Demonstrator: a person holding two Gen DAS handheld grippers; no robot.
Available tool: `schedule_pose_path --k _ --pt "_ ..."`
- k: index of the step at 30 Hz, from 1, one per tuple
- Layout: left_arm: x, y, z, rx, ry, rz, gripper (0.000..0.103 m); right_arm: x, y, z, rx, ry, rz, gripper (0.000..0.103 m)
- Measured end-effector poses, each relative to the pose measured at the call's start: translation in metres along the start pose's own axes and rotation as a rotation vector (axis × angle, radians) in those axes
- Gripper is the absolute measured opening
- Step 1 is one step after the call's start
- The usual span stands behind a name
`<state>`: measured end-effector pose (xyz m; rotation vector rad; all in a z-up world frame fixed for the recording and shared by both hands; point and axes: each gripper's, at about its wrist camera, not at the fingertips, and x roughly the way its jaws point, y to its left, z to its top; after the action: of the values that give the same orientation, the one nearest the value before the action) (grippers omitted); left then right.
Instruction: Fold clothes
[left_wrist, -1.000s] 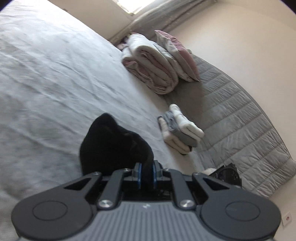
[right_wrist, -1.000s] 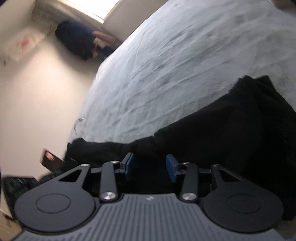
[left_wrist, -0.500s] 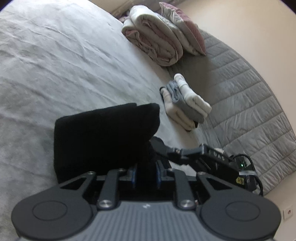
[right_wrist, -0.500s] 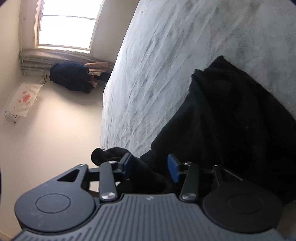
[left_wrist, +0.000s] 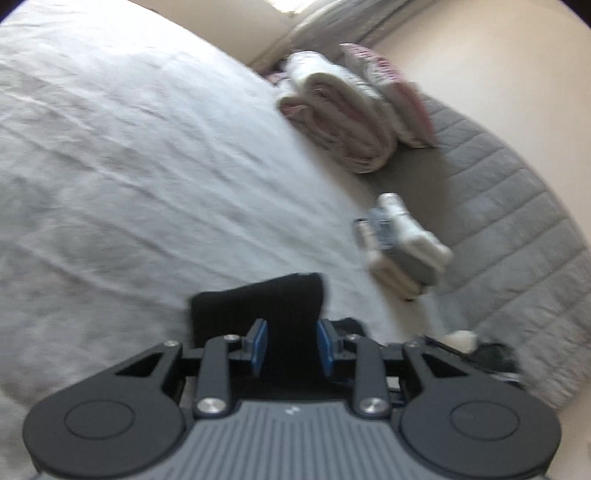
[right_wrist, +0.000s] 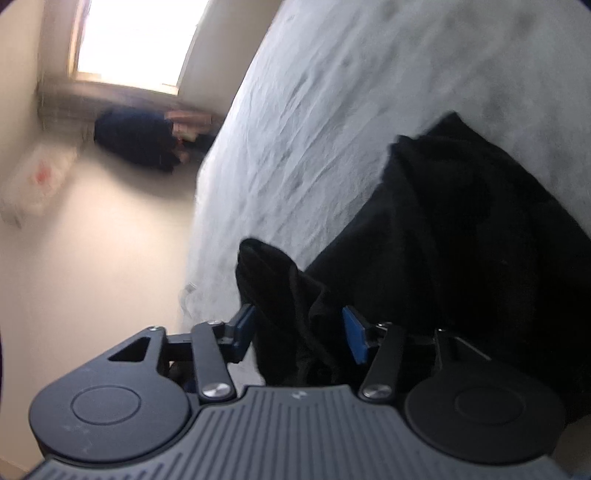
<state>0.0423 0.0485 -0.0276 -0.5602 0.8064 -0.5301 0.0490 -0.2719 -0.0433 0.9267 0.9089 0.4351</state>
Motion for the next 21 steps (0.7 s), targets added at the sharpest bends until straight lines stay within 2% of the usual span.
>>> schedule_pose_path --k 2,4,6,9,15,19,21 --pt "-0.001 0.000 0.000 0.017 -0.014 0.041 0.025 0.003 0.014 -0.005 -0.105 0.008 -0.055 0.040" --pt "-0.002 0.000 0.000 0.032 -0.027 0.072 0.025 0.005 0.024 -0.010 -0.183 0.018 -0.087 0.016" --pt "-0.003 -0.002 0.000 0.044 -0.039 0.089 0.025 0.003 0.035 -0.015 -0.254 0.006 -0.112 0.016" --pt "-0.003 -0.004 -0.001 0.065 -0.056 0.109 0.025 -0.013 0.043 -0.018 -0.286 -0.043 -0.083 0.014" --pt "0.003 -0.011 -0.006 0.106 -0.071 0.098 0.025 -0.045 0.044 -0.002 -0.238 -0.117 -0.009 0.014" --pt "0.013 -0.022 -0.014 0.147 -0.060 0.074 0.025 -0.054 0.038 0.011 -0.183 -0.157 -0.004 0.014" --pt "0.017 -0.028 -0.018 0.164 -0.055 0.061 0.025 -0.058 0.025 0.014 -0.116 -0.162 -0.005 0.014"
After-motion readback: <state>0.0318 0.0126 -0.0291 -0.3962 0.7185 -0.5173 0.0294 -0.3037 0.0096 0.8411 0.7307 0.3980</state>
